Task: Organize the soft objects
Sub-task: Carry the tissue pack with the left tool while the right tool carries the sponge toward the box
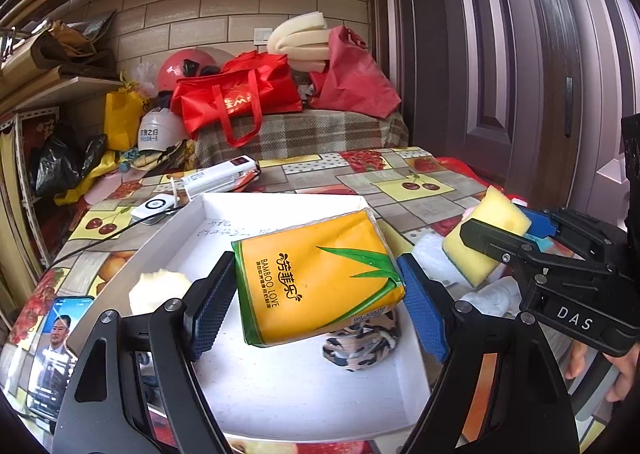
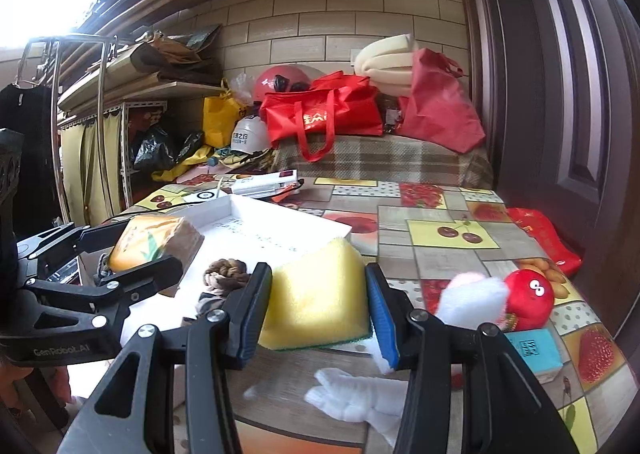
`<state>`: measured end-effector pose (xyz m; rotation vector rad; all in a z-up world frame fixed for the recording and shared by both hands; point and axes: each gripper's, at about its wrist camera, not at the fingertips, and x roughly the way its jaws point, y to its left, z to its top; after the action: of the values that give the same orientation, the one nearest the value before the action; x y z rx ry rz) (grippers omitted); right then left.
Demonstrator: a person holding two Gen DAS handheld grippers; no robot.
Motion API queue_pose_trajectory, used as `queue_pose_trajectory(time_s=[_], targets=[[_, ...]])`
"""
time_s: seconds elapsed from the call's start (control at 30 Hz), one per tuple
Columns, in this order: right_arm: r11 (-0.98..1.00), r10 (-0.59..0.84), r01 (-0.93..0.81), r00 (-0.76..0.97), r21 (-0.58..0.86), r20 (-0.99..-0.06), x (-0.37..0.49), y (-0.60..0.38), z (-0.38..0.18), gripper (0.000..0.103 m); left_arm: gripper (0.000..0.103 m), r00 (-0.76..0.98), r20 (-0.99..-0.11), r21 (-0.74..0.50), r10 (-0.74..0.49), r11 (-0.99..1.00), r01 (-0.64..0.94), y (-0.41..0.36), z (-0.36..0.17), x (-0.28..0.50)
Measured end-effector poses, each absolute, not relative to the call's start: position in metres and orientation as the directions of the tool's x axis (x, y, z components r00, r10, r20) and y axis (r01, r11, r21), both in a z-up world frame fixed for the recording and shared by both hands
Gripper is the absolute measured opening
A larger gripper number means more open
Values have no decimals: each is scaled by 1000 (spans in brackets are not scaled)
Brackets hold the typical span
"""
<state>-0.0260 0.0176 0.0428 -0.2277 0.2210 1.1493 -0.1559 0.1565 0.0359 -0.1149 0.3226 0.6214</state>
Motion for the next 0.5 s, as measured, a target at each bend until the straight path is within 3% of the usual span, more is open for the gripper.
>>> queue_pose_trajectory(time_s=[0.5], targets=[[367, 882, -928, 370, -67, -291, -38, 34, 42, 48, 80, 759, -326, -19, 564, 799, -602, 161, 36, -160]])
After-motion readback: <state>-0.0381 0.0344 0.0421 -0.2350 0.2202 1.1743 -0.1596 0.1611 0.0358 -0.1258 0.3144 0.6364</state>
